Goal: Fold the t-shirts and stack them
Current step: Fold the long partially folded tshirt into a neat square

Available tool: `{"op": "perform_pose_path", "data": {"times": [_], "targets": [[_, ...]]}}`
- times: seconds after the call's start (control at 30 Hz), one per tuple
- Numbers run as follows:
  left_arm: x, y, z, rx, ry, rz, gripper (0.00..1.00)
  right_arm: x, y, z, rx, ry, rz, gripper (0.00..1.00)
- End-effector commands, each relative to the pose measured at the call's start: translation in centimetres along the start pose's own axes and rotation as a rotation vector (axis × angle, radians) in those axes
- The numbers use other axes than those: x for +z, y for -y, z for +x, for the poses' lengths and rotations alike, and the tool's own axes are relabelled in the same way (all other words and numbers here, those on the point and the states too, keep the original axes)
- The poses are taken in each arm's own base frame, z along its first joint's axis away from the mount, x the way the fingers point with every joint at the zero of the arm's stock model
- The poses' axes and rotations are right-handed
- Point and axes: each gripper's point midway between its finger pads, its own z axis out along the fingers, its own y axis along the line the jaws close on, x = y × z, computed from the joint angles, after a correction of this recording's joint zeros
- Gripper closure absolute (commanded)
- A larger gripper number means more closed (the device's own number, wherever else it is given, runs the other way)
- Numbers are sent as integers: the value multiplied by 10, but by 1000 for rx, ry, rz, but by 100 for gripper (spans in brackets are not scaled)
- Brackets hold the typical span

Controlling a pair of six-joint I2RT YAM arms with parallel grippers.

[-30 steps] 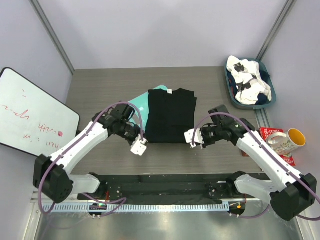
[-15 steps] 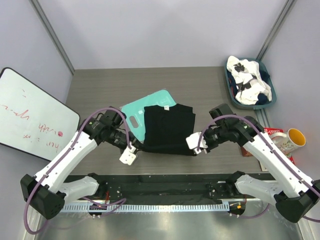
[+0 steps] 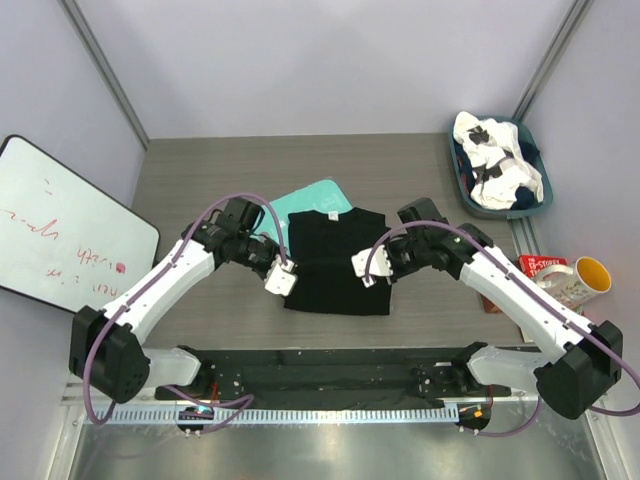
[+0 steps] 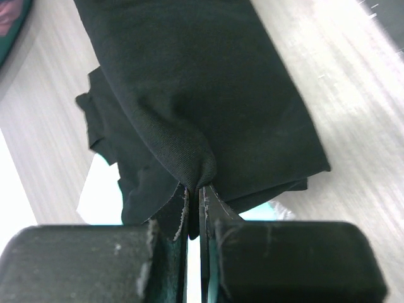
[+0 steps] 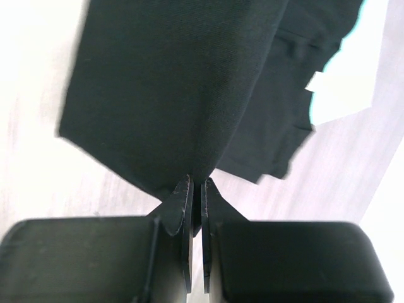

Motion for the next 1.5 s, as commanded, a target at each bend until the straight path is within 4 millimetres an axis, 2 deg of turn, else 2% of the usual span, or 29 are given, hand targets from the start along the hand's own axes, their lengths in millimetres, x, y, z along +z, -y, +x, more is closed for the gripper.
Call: {"op": "perform_pose_path", "data": {"times": [0.0,0.17,0.43,0.77,0.8,0.83,0.87,0.9,0.93,0.97,1.0,1.03,1.07,1.1,1.13,1.23,1.3,1.33,1.37,1.4,1.43,1.47], "targets": [[-9,-34,2,62,-7,-97,100,-2,48,8,-31,-36,165,99],[-10,-51,14,73,-19,-132,100,0,69,17,-41,-49,214,99],[-7,-79,45,68,-50,-175,100,5,100,40,-26,-79,282,99],[10,-91,84,47,-78,-171,100,25,131,68,-2,-103,344,99],[11,-92,90,43,-93,-175,100,25,135,72,9,-116,375,93],[15,-91,98,34,-107,-181,100,18,163,70,-4,-109,512,86],[11,-115,107,29,-137,-291,96,24,159,86,45,-161,568,65],[3,-136,121,43,-207,-405,90,21,169,90,44,-173,647,55],[10,-125,138,-2,-231,-485,72,8,190,88,8,-175,779,47],[-11,-168,136,132,-242,-717,68,16,182,106,19,-256,803,37],[-11,-168,144,165,-269,-765,66,13,185,112,26,-297,852,36],[-9,-162,158,158,-314,-799,41,3,195,113,28,-315,932,34],[-16,-174,159,207,-320,-886,1,-1,195,119,64,-341,964,24],[-17,-177,163,193,-328,-909,0,-2,196,120,79,-340,978,17],[-21,-180,165,181,-339,-933,0,-2,195,121,90,-340,970,16],[-32,-190,161,133,-326,-975,0,-7,193,119,110,-340,972,16],[-39,-190,153,138,-321,-981,0,-8,193,118,163,-314,969,17],[-41,-189,149,148,-320,-980,0,-4,184,120,192,-314,915,18],[-42,-188,144,159,-311,-973,0,-7,187,115,218,-289,895,19],[-41,-184,140,162,-302,-961,0,-4,182,114,242,-272,846,19],[-46,-181,131,160,-298,-936,0,16,154,117,289,-252,675,19],[-45,-178,126,154,-290,-906,0,17,151,110,301,-221,623,20]]}}
